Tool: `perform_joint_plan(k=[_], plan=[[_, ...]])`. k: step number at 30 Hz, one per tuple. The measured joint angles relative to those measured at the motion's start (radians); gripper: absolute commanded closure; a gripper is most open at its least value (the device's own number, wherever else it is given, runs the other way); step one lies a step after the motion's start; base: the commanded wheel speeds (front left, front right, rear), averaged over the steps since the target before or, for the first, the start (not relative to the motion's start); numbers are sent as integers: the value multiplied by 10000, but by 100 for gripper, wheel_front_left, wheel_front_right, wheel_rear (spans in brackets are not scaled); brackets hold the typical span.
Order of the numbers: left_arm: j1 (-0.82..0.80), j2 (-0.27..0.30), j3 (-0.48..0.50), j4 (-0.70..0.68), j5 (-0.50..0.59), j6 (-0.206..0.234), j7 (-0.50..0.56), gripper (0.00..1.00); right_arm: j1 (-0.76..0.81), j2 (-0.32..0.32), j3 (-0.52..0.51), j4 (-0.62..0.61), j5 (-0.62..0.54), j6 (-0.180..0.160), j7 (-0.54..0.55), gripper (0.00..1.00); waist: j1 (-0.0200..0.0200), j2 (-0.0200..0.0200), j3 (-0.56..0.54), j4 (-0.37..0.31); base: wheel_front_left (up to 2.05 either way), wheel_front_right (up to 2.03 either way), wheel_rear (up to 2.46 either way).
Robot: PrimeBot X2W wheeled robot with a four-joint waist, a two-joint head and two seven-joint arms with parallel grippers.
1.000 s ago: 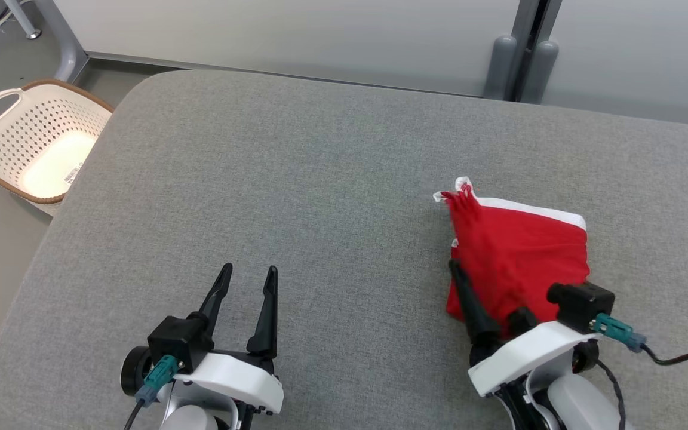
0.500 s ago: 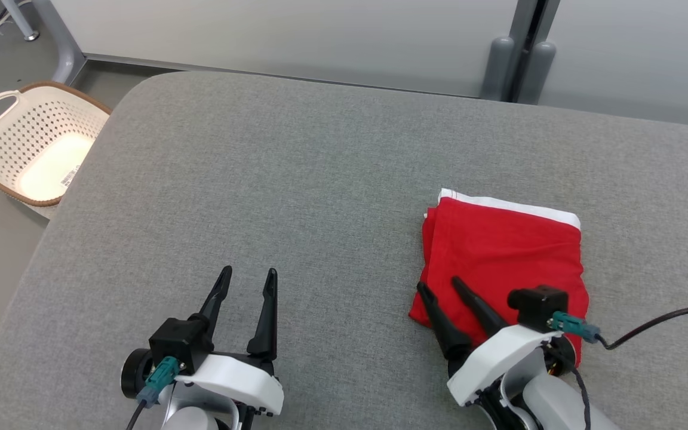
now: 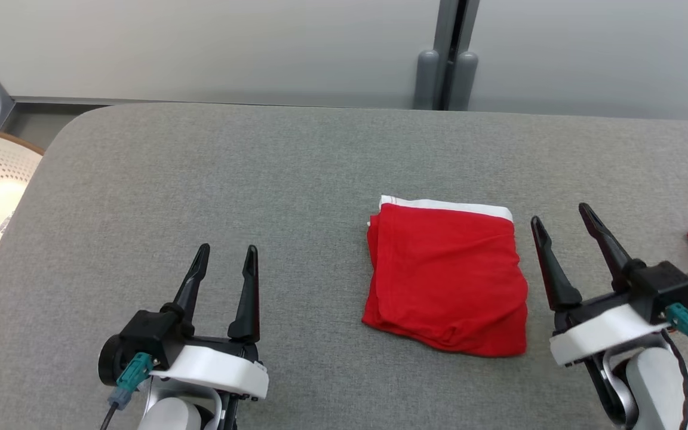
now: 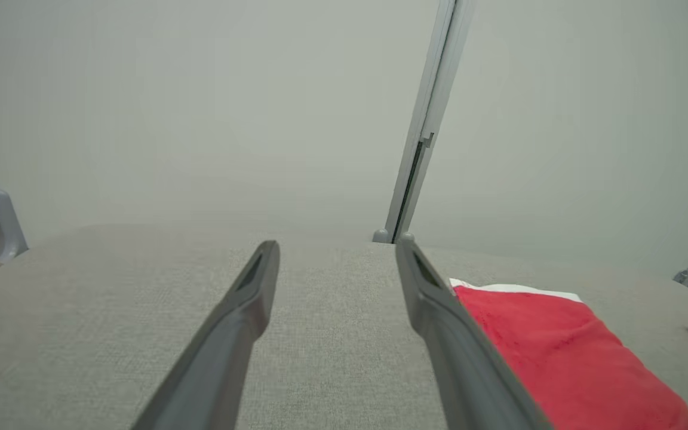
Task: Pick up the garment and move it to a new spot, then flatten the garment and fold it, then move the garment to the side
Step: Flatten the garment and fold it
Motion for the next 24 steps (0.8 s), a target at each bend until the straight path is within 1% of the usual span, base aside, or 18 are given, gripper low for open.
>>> perform_joint_plan(k=[2,5,6,7,8,9,15,24], plan=[[20,2,29,-38,115,-15,0,0,474,215,-573,-531,-560,2,0,0,0,0,-34,-154,0,0,0],[94,4,42,-23,188,-23,0,0,1081,631,-1406,-1091,-1093,0,-2,0,0,0,-70,-342,0,0,0],[143,2,46,-25,188,-23,0,0,1294,794,-1636,-1166,-1237,0,0,0,0,0,-85,-398,0,0,0],[143,2,46,-25,188,-23,0,0,1294,794,-1636,-1166,-1237,0,0,0,0,0,-85,-398,0,0,0],[278,4,17,-10,190,-10,0,0,1638,1129,-1994,-1300,-1400,2,0,0,0,0,-108,-501,0,0,0],[313,4,12,-4,196,-10,0,0,1735,1271,-2125,-1340,-1386,2,-2,0,0,0,-111,-546,0,0,0],[440,2,2,33,309,12,0,0,1971,1565,-2130,-1313,-1227,2,0,0,0,0,-37,-716,0,0,0],[455,6,-17,188,357,33,0,0,2006,1682,-2125,-1145,-1003,0,0,0,0,0,18,-723,0,0,0]])
